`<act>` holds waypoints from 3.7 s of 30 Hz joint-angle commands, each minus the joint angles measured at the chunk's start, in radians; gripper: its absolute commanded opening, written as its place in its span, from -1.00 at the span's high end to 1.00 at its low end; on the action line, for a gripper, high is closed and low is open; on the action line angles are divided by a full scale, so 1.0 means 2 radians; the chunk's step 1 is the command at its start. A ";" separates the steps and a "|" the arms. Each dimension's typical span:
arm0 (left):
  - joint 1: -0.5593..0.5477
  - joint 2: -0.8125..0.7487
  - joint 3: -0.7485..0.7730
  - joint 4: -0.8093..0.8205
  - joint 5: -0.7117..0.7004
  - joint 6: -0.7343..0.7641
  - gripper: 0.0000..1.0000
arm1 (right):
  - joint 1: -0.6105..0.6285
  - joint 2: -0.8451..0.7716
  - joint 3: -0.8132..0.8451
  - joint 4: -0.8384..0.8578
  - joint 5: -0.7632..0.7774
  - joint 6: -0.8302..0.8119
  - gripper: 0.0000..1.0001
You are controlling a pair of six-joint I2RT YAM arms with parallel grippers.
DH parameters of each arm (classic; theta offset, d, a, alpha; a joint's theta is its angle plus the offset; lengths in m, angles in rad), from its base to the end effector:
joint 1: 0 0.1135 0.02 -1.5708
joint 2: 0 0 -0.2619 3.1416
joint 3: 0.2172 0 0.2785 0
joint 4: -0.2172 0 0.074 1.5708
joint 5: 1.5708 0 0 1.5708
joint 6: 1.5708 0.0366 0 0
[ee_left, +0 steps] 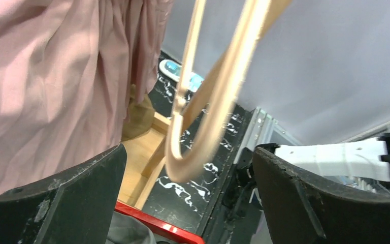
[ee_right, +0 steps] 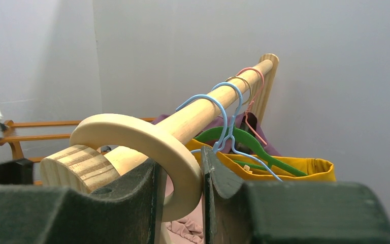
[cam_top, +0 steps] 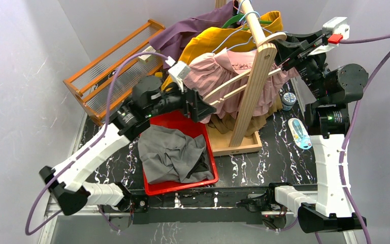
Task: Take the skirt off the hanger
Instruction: Place the hanger at the clothesline, then pick up the hanger from the clothesline.
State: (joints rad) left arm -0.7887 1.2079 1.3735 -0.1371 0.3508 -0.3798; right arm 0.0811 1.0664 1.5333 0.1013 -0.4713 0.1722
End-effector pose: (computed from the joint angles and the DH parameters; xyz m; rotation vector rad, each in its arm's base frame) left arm 0.1981 -0.2172 0.4655 0.6273 1.5489 -1.1760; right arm 0.1971 0.0327 0.5762 -0.3886 1.0095 0.4644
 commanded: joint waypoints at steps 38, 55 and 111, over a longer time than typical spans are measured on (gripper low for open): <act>-0.003 0.085 0.072 0.069 0.037 0.051 1.00 | 0.002 -0.057 0.029 -0.211 0.182 0.090 -0.70; -0.003 0.050 0.024 0.053 0.145 0.067 1.00 | 0.002 -0.111 0.066 -0.337 0.314 0.125 -0.79; 0.054 0.146 0.375 -0.223 -0.104 0.081 -0.92 | 0.002 -0.195 -0.045 -0.219 0.225 0.111 -0.96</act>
State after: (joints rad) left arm -0.7208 1.4525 2.0575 -0.6170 0.0082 -0.2459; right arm 0.0853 0.6590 1.4425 -0.4145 -0.0017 0.3801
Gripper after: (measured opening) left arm 0.977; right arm 0.981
